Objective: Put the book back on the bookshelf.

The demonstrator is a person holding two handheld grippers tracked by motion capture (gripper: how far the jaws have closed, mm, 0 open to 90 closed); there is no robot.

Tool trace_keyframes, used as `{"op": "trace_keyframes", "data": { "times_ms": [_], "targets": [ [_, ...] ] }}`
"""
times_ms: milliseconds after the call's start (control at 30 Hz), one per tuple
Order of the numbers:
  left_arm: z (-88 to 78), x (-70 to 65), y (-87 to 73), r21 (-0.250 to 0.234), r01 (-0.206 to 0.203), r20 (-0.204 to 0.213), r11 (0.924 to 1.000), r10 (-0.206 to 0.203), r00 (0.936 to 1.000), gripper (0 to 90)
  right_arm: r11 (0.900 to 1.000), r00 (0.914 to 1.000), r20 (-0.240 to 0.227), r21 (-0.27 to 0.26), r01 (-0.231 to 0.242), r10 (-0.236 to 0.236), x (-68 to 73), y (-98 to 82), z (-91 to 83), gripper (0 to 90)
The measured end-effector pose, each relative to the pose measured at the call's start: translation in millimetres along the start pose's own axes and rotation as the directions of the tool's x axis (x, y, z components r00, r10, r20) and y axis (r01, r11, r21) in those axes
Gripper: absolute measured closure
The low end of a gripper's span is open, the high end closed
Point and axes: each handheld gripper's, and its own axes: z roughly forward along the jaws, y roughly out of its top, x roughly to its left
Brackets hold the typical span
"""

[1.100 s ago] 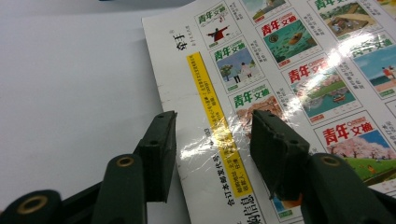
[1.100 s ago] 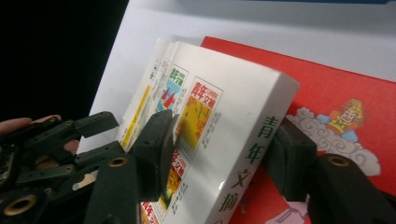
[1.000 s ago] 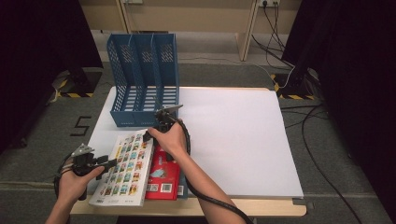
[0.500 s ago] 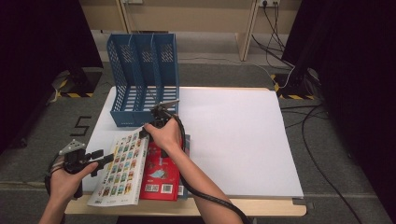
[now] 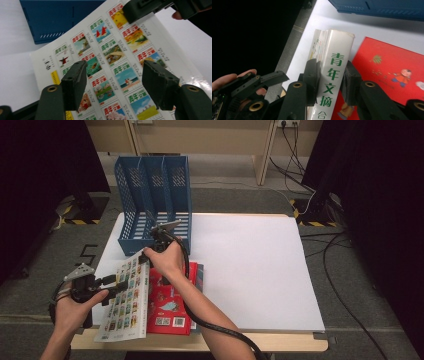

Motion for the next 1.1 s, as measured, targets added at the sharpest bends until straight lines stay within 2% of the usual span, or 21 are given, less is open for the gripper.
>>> {"op": "trace_keyframes", "data": {
  "times_ms": [133, 267, 533, 600, 733, 967, 1100],
  "targets": [
    [-2.5, -5.7, 5.9, -0.002, -0.018, 0.005, 0.9998, 0.018, 0.9998, 35.8, 1.000, 0.9997, -0.022, -0.019, 0.007, -0.007, 9.4, 2.1, 1.2, 72.2],
    [-4.8, -11.3, 12.9, -0.013, -0.054, -0.013, 0.9985, 0.054, 0.9985, 32.6, 0.999, 0.9985, -0.047, -0.036, 0.026, -0.028, 18.7, 4.3, 3.2, 73.2],
    [-7.7, -17.9, 19.2, -0.033, -0.037, 0.004, 0.9988, 0.037, 0.9993, 32.7, 0.998, 0.9974, -0.052, -0.032, 0.049, -0.051, 31.3, 8.8, 5.6, 73.9],
    [-9.5, -19.4, 19.2, -0.054, -0.029, -0.001, 0.9981, 0.029, 0.9996, 34.4, 0.998, 0.9970, -0.053, -0.029, 0.054, -0.056, 34.0, 10.3, 6.4, 74.0],
    [-10.8, -21.4, 19.3, -0.058, -0.017, 0.002, 0.9981, 0.018, 0.9998, 34.9, 0.997, 0.9955, -0.055, -0.032, 0.076, -0.078, 41.4, 12.3, 7.1, 74.1],
    [-15.3, -21.4, 24.5, -0.070, -0.023, -0.019, 0.9973, 0.022, 0.9996, 34.7, 0.995, 0.9935, -0.054, -0.033, 0.099, -0.101, 49.8, 15.7, 9.9, 74.2],
    [-16.9, -22.0, 26.5, -0.078, -0.017, -0.016, 0.9968, 0.016, 0.9997, 34.5, 0.993, 0.9920, -0.054, -0.036, 0.112, -0.114, 52.9, 16.7, 11.9, 74.2]
  ]
}}
